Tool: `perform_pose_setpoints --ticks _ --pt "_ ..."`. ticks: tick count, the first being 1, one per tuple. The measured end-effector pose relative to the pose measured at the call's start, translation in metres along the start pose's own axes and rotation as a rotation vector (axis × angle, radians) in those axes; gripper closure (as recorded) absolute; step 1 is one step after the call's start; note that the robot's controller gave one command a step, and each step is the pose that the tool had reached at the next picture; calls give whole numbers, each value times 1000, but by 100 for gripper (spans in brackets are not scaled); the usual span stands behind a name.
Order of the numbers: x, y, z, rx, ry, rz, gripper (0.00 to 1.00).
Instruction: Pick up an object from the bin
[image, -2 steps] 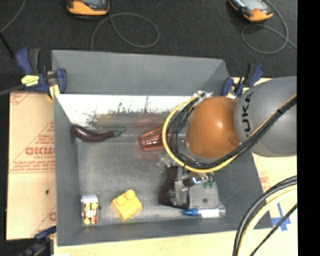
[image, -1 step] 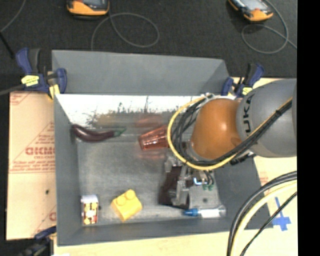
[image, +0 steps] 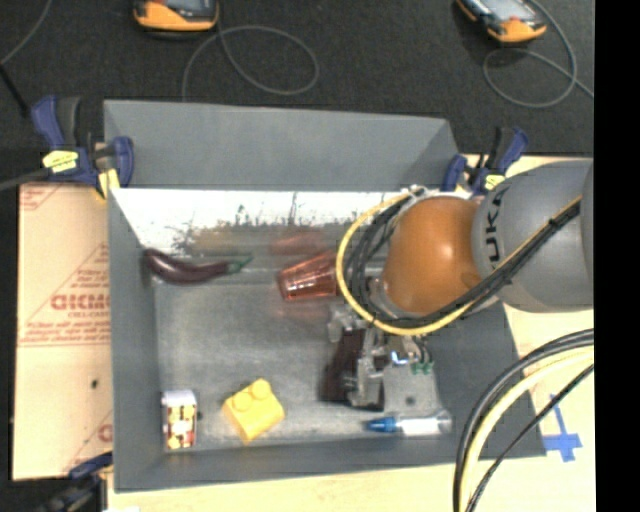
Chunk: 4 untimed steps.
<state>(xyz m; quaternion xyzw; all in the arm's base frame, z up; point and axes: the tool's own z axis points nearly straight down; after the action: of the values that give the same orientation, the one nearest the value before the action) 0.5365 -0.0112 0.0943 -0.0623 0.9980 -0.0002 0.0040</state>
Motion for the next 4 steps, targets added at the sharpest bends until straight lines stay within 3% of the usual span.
perform_pose_setpoints --ticks 1,2,3,4 --pt "-22 -15 21 -3 -5 517 100" --pt "-23 -15 21 -3 -5 517 100" --pt "-26 -15 -52 -3 -8 501 100" --pt "-26 -15 -52 -3 -8 501 100"
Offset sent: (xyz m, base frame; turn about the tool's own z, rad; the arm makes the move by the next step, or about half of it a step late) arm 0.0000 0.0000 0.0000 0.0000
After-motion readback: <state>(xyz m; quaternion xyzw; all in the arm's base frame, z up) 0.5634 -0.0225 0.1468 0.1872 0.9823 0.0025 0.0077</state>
